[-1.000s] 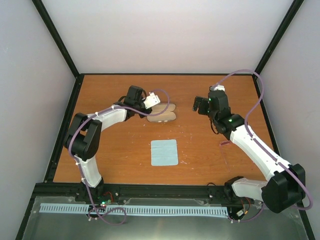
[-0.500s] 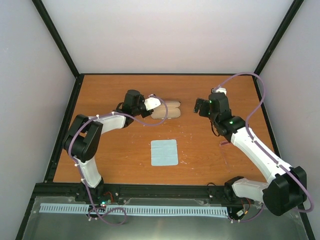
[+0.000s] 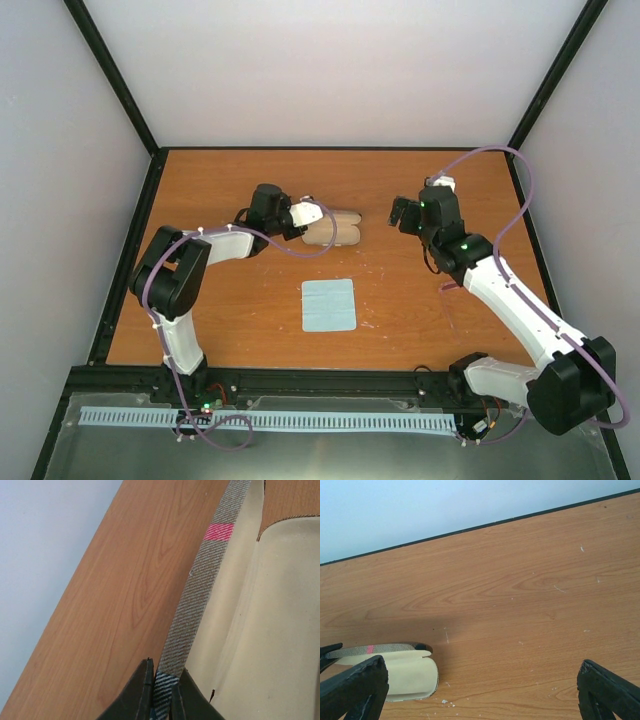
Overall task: Organize the sunglasses
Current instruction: Place the sunglasses case at the center of the board.
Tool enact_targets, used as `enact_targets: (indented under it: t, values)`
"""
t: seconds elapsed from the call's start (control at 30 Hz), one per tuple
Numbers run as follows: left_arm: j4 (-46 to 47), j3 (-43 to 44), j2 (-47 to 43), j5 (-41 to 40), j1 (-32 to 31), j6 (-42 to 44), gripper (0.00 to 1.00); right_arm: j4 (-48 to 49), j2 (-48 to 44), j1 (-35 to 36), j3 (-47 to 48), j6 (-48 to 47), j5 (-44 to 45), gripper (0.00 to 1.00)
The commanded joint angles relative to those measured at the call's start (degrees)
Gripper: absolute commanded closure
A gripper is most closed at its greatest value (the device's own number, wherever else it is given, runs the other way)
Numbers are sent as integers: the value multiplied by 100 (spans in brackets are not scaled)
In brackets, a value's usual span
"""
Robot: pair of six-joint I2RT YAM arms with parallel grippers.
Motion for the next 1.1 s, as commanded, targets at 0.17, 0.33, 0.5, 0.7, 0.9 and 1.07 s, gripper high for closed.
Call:
enact_targets:
  t: [0.17, 0.33, 0.5, 0.7, 0.9, 1.07]
  values:
    - [-126, -127, 16, 239, -50, 68, 88, -40, -191, 9, -90, 157, 166, 0]
    - [-177, -230, 12, 204, -50, 22, 88, -39, -229, 10, -126, 184, 163, 0]
    - [-115, -342, 11, 200, -51, 25, 83, -49, -216, 10, -134, 194, 144, 0]
    - [-82, -410, 5, 206, -52, 8, 74, -84, -209, 9, -135, 219, 122, 0]
    - [-67, -432, -26, 4, -52, 16, 68, -84, -204, 10, -173, 228, 100, 0]
    - [-34, -333, -71, -398, -50, -69, 62, -52, -177, 8, -196, 224, 42, 0]
